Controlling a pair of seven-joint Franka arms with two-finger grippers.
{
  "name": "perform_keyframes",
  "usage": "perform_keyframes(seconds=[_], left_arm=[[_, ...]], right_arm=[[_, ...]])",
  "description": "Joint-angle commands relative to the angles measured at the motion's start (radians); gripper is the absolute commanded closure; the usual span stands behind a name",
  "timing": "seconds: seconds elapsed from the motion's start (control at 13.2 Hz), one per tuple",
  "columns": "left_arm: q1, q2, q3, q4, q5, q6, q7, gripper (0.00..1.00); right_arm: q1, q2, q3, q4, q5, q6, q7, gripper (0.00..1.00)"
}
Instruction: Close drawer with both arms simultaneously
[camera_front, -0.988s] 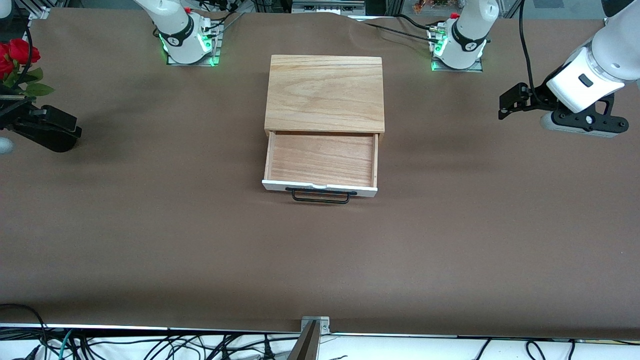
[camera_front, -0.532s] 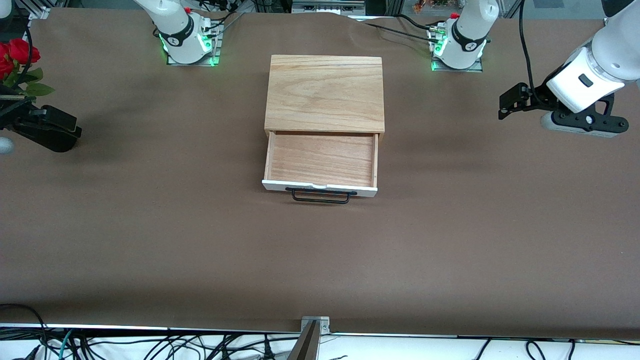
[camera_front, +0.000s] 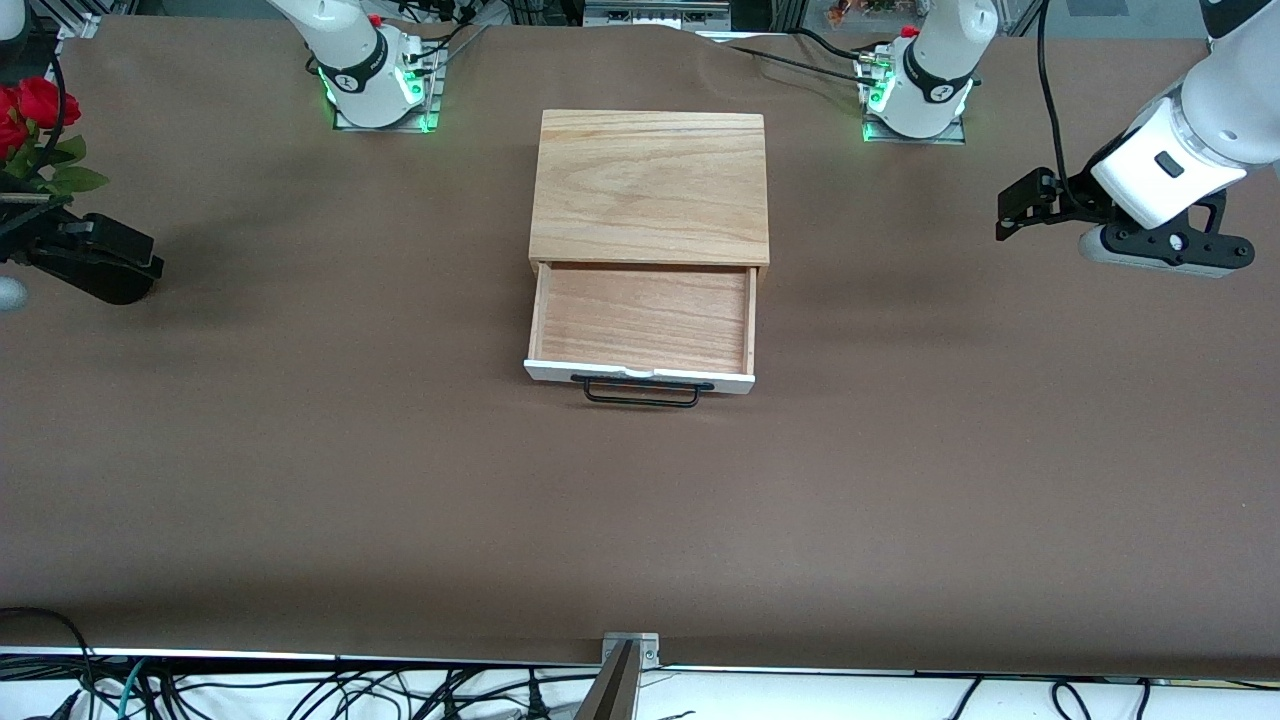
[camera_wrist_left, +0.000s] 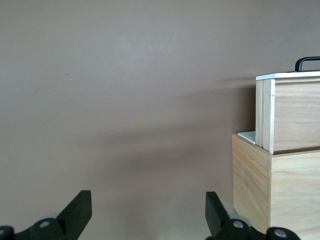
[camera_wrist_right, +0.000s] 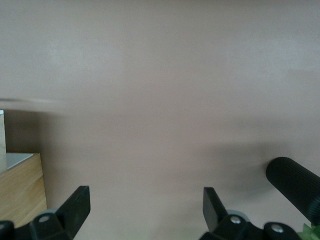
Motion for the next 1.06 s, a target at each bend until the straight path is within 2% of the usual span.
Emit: perform_keyframes(seconds=[0.0, 0.23, 0.38, 0.53, 0.61, 0.76, 0.99], left_arm=[[-0.002, 0.018, -0.004, 0.020, 0.009, -0.003, -0.006, 0.00], [-0.028, 0.087, -0.007, 0.024, 0.006, -0.001, 0.001, 0.00], [-0.037, 0.095, -0.007, 0.045, 0.005, -0.001, -0.009, 0.00], [-0.030, 0.097, -0.005, 0.048, -0.017, 0.000, 0.000, 0.00], [-0.028, 0.133, -0.004, 0.048, -0.046, 0.000, 0.004, 0.00], [-0.040, 0.228, -0.005, 0.085, -0.050, -0.004, 0.001, 0.00], [-0.059, 0.241, -0.012, 0.097, -0.057, -0.004, 0.004, 0.00]], right_arm=[[0.001, 0.051, 0.002, 0.034, 0.000, 0.014, 0.020, 0.00], [0.010, 0.072, 0.003, 0.034, 0.018, 0.089, 0.024, 0.00], [0.033, 0.105, 0.003, 0.034, 0.041, 0.132, 0.028, 0.00], [0.050, 0.150, 0.003, 0.032, 0.115, 0.205, 0.028, 0.00], [0.059, 0.181, 0.005, 0.034, 0.156, 0.233, 0.028, 0.00], [0.110, 0.227, 0.005, 0.034, 0.196, 0.310, 0.030, 0.00], [0.197, 0.281, 0.005, 0.034, 0.213, 0.416, 0.030, 0.00]])
